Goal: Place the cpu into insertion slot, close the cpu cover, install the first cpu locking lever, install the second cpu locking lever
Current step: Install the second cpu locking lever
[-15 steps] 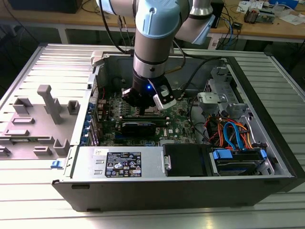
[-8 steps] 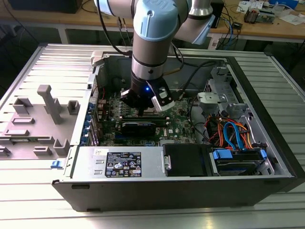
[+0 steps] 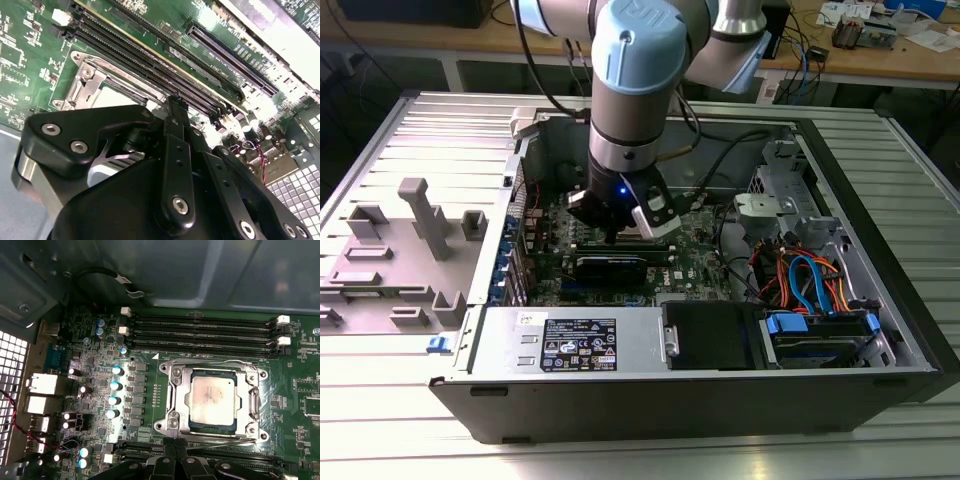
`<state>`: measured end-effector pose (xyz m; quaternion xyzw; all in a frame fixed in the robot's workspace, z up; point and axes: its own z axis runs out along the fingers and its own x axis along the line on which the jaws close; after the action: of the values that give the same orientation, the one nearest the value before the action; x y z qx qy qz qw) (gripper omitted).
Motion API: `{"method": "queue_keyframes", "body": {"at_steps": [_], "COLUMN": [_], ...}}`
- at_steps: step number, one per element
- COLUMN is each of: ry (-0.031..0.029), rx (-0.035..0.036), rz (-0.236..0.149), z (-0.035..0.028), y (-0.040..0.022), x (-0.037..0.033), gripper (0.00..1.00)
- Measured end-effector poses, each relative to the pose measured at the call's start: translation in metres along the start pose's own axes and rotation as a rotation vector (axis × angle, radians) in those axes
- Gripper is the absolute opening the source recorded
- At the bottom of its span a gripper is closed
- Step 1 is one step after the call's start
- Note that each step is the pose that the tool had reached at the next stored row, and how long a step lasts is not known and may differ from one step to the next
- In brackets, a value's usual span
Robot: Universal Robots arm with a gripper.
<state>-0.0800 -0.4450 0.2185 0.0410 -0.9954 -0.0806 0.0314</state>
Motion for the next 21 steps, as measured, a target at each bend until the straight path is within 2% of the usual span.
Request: {"method": "queue_keyframes", "body": {"at_steps": [4, 12, 13, 16, 17, 18, 19, 21], "ry": [0.0002, 0.0003, 0.0002, -0.0014, -0.0029, -0.0037, -0.0040, -0.0041], "rx": [-0.0035, -0.0053, -0.0085, -0.0285, -0.0465, -0.0573, -0.0620, -0.0636], "rz": [-0.002, -0.005, -0.005, -0.007, -0.008, -0.009, -0.009, -0.009], "z": [0.0060, 0.0069, 0.0069, 0.0073, 0.0073, 0.0072, 0.0071, 0.0070], "y": [-0.0010, -0.0009, -0.0009, -0.0010, -0.0020, -0.0033, -0.0043, -0.0058], "x": [0.0014, 0.0036, 0.0041, 0.0043, 0.0049, 0.0054, 0.0058, 0.0062], "gripper": [0.11, 0.11, 0.11, 0.11, 0.11, 0.11, 0.11, 0.11]}}
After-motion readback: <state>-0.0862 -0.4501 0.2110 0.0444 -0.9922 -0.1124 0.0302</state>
